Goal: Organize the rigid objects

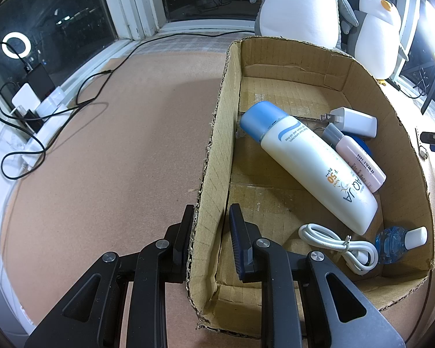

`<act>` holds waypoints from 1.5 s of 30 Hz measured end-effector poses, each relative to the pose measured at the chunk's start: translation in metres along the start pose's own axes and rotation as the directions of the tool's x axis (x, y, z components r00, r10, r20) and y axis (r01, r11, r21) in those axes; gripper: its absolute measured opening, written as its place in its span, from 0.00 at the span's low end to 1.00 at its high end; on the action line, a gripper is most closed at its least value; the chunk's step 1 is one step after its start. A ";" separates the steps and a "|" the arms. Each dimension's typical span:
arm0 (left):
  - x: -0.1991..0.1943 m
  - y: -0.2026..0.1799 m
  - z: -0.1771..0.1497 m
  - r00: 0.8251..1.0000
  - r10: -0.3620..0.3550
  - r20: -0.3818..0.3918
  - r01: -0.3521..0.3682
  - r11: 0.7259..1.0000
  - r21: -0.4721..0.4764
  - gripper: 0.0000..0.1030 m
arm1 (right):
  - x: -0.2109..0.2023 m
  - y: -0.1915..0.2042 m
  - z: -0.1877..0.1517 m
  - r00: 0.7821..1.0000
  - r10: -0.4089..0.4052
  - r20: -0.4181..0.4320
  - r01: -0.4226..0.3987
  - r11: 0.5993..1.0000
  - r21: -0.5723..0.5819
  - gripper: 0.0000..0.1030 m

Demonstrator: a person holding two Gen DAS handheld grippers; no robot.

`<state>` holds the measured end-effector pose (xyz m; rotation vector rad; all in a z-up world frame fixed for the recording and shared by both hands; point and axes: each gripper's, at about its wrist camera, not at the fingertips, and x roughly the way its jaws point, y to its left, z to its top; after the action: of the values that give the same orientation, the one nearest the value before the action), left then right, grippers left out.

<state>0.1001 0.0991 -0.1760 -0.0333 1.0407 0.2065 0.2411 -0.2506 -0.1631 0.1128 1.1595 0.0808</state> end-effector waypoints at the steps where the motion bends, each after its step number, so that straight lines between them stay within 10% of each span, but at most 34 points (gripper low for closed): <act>1: 0.000 0.000 0.000 1.000 0.000 0.000 0.000 1.000 0.000 0.20 | 0.002 0.001 0.001 1.000 -0.009 -0.003 0.009 1.000 -0.003 0.48; 22: 0.000 0.000 0.000 1.000 0.001 0.000 -0.001 1.000 -0.001 0.20 | 0.015 0.013 0.006 0.993 -0.107 -0.045 0.097 0.979 -0.179 0.26; 45: 0.000 -0.001 0.000 1.000 0.001 0.000 -0.001 1.000 -0.002 0.20 | -0.017 0.008 -0.053 1.000 0.016 -0.008 -0.017 0.994 -0.112 0.20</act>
<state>0.1005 0.0985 -0.1760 -0.0341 1.0409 0.2084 0.1856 -0.2425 -0.1682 0.0222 1.1586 0.1608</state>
